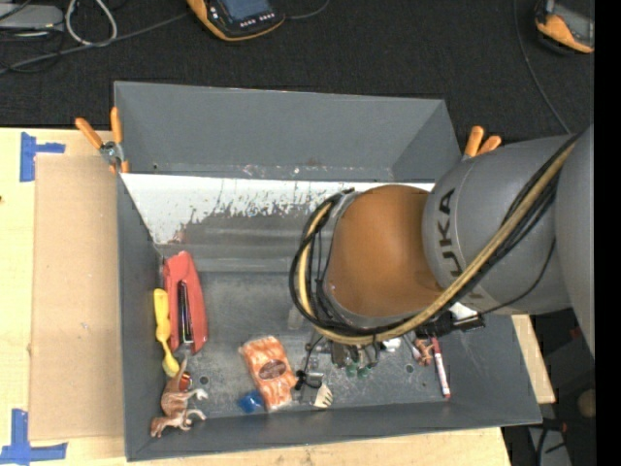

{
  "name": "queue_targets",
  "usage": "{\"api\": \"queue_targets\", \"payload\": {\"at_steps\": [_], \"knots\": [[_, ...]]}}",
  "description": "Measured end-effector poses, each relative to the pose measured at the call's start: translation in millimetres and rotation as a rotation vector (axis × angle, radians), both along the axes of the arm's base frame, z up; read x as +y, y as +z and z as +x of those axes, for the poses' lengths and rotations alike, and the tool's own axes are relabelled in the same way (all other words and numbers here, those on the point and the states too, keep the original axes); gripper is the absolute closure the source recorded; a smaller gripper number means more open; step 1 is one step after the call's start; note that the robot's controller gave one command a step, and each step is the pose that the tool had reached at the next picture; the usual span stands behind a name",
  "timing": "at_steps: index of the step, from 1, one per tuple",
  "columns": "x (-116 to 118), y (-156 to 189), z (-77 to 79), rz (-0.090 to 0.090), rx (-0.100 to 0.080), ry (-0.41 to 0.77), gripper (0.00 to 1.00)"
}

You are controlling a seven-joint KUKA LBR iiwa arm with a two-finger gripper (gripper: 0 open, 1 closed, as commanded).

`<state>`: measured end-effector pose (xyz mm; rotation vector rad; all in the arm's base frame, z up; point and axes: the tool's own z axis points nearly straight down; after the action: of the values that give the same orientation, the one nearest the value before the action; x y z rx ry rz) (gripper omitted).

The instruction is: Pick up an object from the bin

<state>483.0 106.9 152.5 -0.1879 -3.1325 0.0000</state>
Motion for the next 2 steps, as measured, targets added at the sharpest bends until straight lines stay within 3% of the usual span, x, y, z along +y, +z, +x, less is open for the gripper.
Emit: {"api": "queue_targets", "payload": {"at_steps": [1,2], "knots": [[18.6,-14.8,22.6,0.002,-0.008,-0.299,0.00],[9.6,-20.4,-5.7,-0.004,0.008,-0.348,0.00]]}}
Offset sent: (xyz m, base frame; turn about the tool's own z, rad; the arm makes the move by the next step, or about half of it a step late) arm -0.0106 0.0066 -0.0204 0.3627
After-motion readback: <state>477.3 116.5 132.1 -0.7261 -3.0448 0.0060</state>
